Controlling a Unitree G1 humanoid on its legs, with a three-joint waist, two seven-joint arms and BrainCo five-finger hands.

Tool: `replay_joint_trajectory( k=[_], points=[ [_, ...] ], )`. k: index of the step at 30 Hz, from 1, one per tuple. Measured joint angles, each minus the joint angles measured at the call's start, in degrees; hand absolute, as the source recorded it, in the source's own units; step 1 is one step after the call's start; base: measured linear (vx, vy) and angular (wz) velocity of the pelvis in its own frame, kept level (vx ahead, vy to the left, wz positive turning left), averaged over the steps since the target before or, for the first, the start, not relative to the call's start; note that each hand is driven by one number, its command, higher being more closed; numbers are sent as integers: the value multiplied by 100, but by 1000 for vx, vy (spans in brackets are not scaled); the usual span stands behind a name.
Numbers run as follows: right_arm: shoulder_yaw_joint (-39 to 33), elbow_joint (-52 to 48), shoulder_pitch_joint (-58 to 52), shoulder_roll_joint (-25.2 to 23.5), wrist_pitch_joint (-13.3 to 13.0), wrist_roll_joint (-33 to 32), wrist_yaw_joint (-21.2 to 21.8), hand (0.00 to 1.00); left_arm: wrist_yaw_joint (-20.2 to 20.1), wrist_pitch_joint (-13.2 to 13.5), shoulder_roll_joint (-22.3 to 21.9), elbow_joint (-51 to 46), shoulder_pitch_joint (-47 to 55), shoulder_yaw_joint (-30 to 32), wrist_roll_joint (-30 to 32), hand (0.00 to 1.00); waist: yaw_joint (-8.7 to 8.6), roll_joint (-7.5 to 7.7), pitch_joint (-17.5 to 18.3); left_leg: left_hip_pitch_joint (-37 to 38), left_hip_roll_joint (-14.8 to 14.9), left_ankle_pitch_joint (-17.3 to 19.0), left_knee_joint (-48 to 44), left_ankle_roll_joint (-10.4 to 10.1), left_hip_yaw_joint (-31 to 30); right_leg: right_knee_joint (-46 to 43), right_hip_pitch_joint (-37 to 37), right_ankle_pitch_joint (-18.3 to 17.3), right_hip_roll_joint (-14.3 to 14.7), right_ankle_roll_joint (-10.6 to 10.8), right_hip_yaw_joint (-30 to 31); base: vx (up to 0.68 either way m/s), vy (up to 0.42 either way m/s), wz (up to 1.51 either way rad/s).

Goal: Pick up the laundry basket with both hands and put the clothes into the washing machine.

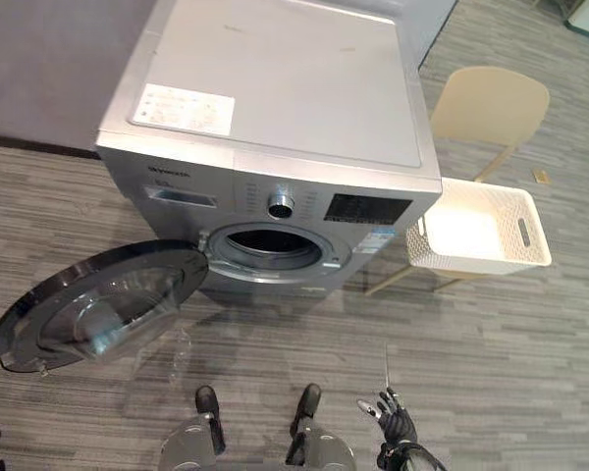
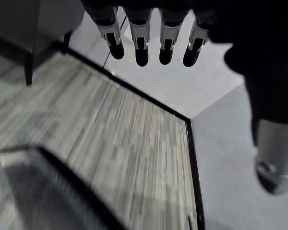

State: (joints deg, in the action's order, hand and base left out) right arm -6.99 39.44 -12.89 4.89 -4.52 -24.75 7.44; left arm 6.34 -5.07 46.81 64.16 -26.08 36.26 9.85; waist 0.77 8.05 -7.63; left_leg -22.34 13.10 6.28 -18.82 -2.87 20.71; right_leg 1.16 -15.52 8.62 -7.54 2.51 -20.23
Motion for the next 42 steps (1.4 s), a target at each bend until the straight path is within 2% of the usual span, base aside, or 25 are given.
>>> replay_joint_trajectory(
  k=[1, 2, 4, 6, 7, 8, 9, 10, 11, 12, 13, 14, 17, 20, 22, 24, 27, 30, 34, 35, 36, 37, 38, 39, 42],
  points=[
    [0, -160, 3, -5, -8, -6, -6, 0, -112, 50, -156, -3, -59, -28, -267, 0, 12, -1, -122, -131, 162, 166, -306, -23, -6, -17, -23, 81, 89, -5, 26, -165, 22, -33],
    [-1, -372, -9, -7, -9, -5, -25, 0, -162, 62, -343, -5, -152, -108, -422, 0, 34, -110, -228, -344, 392, 295, -586, 28, -25, -37, -142, 299, 228, 11, 43, -210, 40, -34],
    [0, -749, -37, -50, -11, -2, -69, 0, 102, 103, -458, -177, -250, -246, -434, 0, 103, -268, -417, -595, 706, 299, -743, 62, -79, -55, -343, 758, 455, 130, 98, -182, 71, -26],
    [9, -1041, -216, -115, -6, 0, -101, 0, 103, 162, -643, -441, -449, -313, -538, 0, 149, -358, -476, -808, 925, 167, -744, 195, -114, -541, -576, 554, 478, -48, 137, -85, 57, 29],
    [45, -1173, -278, -128, -3, 0, -86, 0, 113, 268, -746, -705, -460, -399, -602, 0, 158, -381, -495, -944, 1030, 30, -734, 198, -186, -1229, -717, 104, 399, -141, 168, 22, -10, 67],
    [113, -1262, -266, -133, -10, 0, -83, 0, 115, 343, -786, -909, -473, -456, -697, 0, 150, -311, -495, -1096, 1031, -45, -754, 113, -294, -1616, -854, -61, 366, -67, 312, 1, -22, 61],
    [146, -1340, -260, -130, -14, 0, -81, 0, 126, 350, -804, -976, -476, -453, -699, 0, 155, -286, -489, -1171, 1017, -56, -759, 70, -354, -1635, -909, -21, 447, -73, 296, -17, -33, 26],
    [277, -1508, -258, -116, -78, 3, -73, 0, 157, 352, -769, -974, -472, -439, -706, 0, 213, -182, -485, -1229, 1005, -65, -601, 61, -330, -1315, -948, 249, 529, -20, 325, -28, -61, -26],
    [341, -1654, -248, -96, -163, 9, -11, 0, 206, 330, -748, -956, -465, -436, -722, 0, 347, -176, -465, -1230, 1174, -307, -181, 95, -234, -590, -808, 744, 687, 211, 481, 8, -66, -49],
    [381, -1645, -183, -90, -151, 12, 33, 0, 210, 335, -721, -973, -460, -449, -799, 0, 384, -167, -474, -1188, 1191, -536, 63, 110, -110, -1289, -974, 62, 627, -17, 474, 16, -53, -31],
    [405, -1612, -169, -99, -154, 11, 42, 0, 210, 338, -733, -994, -460, -491, -841, 0, 339, -148, -475, -1190, 1143, -591, 155, 135, -113, -1824, -975, -346, 536, 38, 499, 59, -57, 30],
    [569, -1460, -187, -102, -156, 11, 59, 0, 217, 389, -767, -1010, -467, -716, -926, 0, 299, 13, -400, -1168, 968, -723, 341, 101, -181, -2127, -705, -844, 419, 322, 759, 56, -94, 53],
    [787, -1156, 60, -97, -162, 18, 87, 0, 235, 437, -833, -934, -427, -985, -942, 0, 320, 234, -229, -1156, 715, -962, 738, -74, -270, -1352, -427, -1023, 445, 471, 1113, 27, -130, 28],
    [795, -656, 603, -87, -171, 20, 38, 0, 223, 577, -941, -740, -172, -1127, -1061, 0, 339, 354, -130, -981, 453, -1554, 1349, -109, -243, -246, -49, -951, 444, 382, 1271, -32, -114, -21],
    [795, -260, 852, -94, -165, 18, 24, 0, 222, 619, -1083, -636, 58, -1128, -1180, 0, 402, 325, -127, -658, 437, -1869, 1606, -124, -181, -170, 66, -846, 467, 292, 1431, -100, -60, -42],
    [794, -92, 785, -97, -161, 21, 21, 0, 208, 625, -1350, -531, 319, -1187, -1202, 0, 360, 303, -104, -227, 344, -1882, 1770, -144, -63, -154, 348, -859, 424, 305, 1482, -68, -19, -7],
    [795, 54, 654, -99, -161, 95, 20, 0, 71, 663, -2032, -533, 825, -1385, -1279, 0, 322, 222, 100, 265, 130, -1854, 2087, -140, 123, -207, 578, -957, 231, 426, 1586, -75, 34, -4],
    [832, 320, 639, -101, -150, 296, 25, 0, -50, 661, -2770, -524, 1106, -2032, -1375, 0, 281, 29, 230, 529, -98, -1853, 2394, -140, 168, -395, 595, -1045, 81, 457, 1633, -101, 56, 6],
    [911, 760, 691, -107, -142, 513, 8, 0, -86, 656, -3670, -506, 1151, -3198, -1479, 0, -4, -132, 230, 606, -232, -1826, 2377, -159, 184, -571, 621, -1060, -51, 477, 1629, -105, 51, 9],
    [911, 870, 684, -115, -123, 526, -4, 0, -91, 654, -3839, -509, 1108, -3650, -1497, 0, -161, -165, 213, 536, -285, -1549, 2258, -345, 210, -631, 604, -1097, -103, 415, 1664, -97, 61, 40],
    [877, 898, 631, -171, -123, 553, -12, 0, -92, 656, -3865, -514, 1049, -3915, -1494, 0, -345, 84, 305, 378, -429, -1276, 1938, -332, 235, -620, 538, -1135, -374, 360, 1702, -78, 82, 41],
    [846, 995, 608, -265, -138, 607, -31, 0, -84, 656, -3910, -516, 969, -4084, -1487, 0, -373, 201, 297, 188, -506, -1365, 1154, 138, 158, -683, 468, -1139, -568, 375, 1713, -10, 68, 2],
    [722, 1105, 581, -134, -145, 699, -98, 0, -77, 665, -4171, -516, 950, -4588, -1474, 0, -329, 6, 312, 240, -495, -908, 341, 308, -115, -714, 537, -1175, -461, 450, 1886, 40, 78, -19],
    [548, 1346, 574, -67, -138, 738, -163, 0, -92, 679, -4372, -560, 847, -5095, -1452, 0, -495, -214, 355, 324, -535, -626, 574, 178, -224, -640, 586, -1057, -465, 565, 1933, 28, 107, -15],
    [223, 1652, 567, -129, -76, 865, -252, 0, -92, 800, -4635, -972, 645, -6022, -1363, 0, -657, -359, 401, 673, -834, -1047, 1625, 139, -55, -520, 513, -1035, -565, 485, 2000, -16, 92, 13]
  ],
)
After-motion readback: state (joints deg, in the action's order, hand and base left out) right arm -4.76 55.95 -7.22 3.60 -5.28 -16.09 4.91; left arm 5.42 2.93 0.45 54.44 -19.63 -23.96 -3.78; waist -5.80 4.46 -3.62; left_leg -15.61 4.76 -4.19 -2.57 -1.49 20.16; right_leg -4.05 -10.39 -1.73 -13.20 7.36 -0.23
